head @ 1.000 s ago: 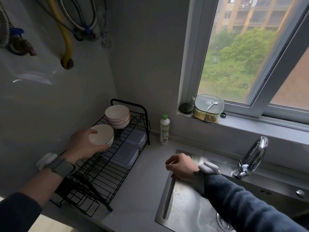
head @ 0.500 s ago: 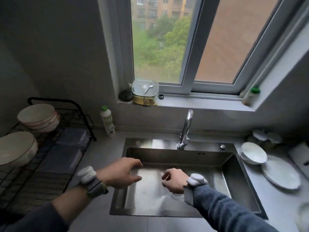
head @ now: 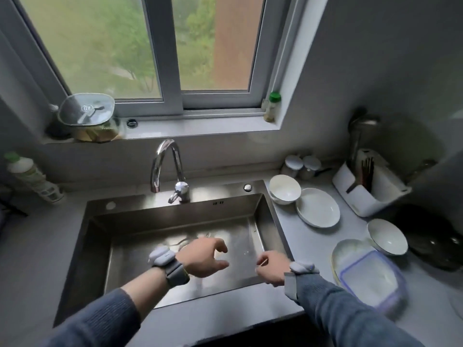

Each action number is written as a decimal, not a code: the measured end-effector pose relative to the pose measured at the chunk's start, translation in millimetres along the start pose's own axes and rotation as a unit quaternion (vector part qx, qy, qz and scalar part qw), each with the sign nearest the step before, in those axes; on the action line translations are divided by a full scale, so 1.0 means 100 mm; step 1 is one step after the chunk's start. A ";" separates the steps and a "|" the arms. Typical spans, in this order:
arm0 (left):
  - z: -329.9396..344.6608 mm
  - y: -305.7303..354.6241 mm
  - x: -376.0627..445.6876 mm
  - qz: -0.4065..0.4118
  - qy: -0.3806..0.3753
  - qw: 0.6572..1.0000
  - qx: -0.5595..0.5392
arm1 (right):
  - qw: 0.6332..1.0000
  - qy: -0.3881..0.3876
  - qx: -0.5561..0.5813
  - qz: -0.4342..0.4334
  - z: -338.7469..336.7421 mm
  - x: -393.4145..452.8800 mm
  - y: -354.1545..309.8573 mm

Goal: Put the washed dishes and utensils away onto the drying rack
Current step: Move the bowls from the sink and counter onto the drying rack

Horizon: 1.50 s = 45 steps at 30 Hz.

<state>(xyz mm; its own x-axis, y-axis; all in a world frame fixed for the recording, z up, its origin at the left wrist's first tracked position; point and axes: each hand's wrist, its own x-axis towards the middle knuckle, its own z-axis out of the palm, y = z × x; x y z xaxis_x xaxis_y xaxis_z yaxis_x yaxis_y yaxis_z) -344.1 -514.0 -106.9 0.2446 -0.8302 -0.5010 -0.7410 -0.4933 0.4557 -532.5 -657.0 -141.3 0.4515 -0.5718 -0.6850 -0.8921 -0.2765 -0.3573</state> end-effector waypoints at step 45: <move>0.19 1.45 3.15 -0.106 0.116 0.986 -0.046 | 0.800 0.062 0.528 0.277 -1.53 1.91 1.77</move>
<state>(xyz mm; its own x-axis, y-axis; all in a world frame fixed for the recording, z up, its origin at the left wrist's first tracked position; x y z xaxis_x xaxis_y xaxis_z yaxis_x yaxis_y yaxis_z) -385.9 -841.7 -212.4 0.5326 -0.7377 -0.4149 -0.6001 -0.6748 0.4295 -606.1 -933.4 -238.6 -0.0728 -0.4700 -0.8796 -0.4144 0.8165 -0.4020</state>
